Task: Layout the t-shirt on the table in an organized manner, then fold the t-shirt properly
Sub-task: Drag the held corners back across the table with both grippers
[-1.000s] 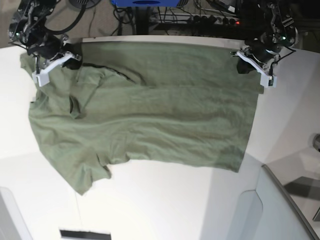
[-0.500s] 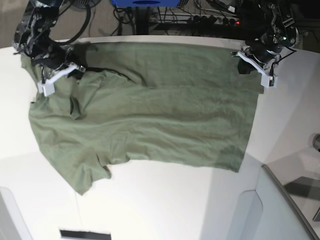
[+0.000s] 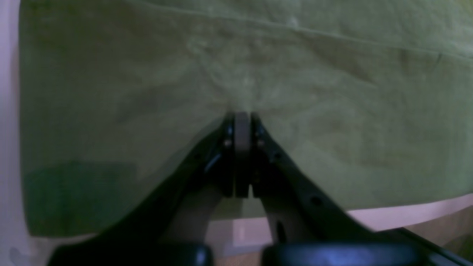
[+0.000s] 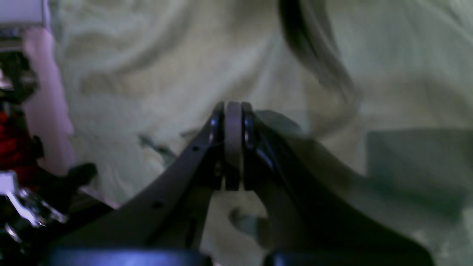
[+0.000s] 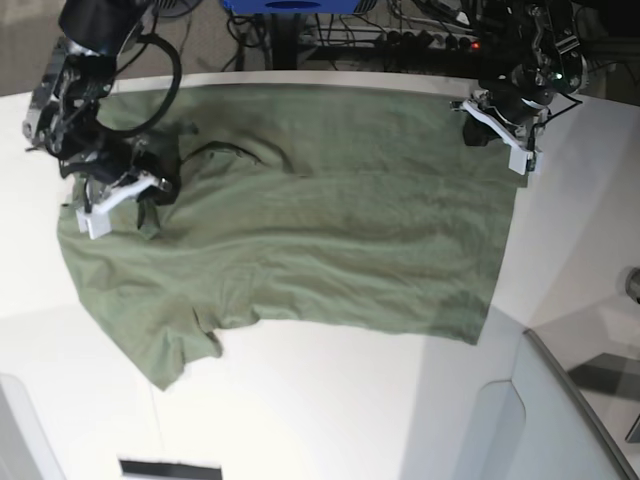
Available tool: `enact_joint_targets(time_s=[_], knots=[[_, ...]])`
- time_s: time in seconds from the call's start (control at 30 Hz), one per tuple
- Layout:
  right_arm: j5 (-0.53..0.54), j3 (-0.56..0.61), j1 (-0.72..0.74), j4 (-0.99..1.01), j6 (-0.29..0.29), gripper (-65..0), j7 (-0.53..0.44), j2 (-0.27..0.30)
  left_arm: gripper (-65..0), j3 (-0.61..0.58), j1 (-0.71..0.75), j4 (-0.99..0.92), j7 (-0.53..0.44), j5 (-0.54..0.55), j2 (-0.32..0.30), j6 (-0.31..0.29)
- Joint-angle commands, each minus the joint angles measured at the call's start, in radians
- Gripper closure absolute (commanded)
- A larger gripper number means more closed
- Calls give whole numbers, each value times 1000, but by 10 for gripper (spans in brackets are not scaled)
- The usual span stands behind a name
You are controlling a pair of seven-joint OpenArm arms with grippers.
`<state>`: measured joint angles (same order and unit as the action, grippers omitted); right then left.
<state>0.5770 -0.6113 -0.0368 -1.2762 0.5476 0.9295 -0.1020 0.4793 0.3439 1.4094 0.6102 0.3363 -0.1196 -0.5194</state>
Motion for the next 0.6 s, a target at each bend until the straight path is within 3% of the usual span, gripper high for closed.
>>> enact_joint_targets(time_s=[0.0,0.07,0.2,0.3,0.43,0.57], knots=[[21,0,21,10,-22,-3,-7,3,0,9,1,15,-19,10,-10,0],[22,0,42,53,-50,-3,-7,2,0,9,1,15,-19,10,-15,0],[22,3,71,85,-48,-3,-5,-12,0,11,-1,15,-19,11,-16,0],[21,110,91,86,-48,-2,-5,-6,0,11,-1,15,-19,14,-16,0],[22,285,117,23,-47,-2,-5,41,0,12,-19,18,-19,16,-16,0],[15,310,97,-178,-56,-2,-14,123,0,77,-22,38,-19,11,-18,-2]])
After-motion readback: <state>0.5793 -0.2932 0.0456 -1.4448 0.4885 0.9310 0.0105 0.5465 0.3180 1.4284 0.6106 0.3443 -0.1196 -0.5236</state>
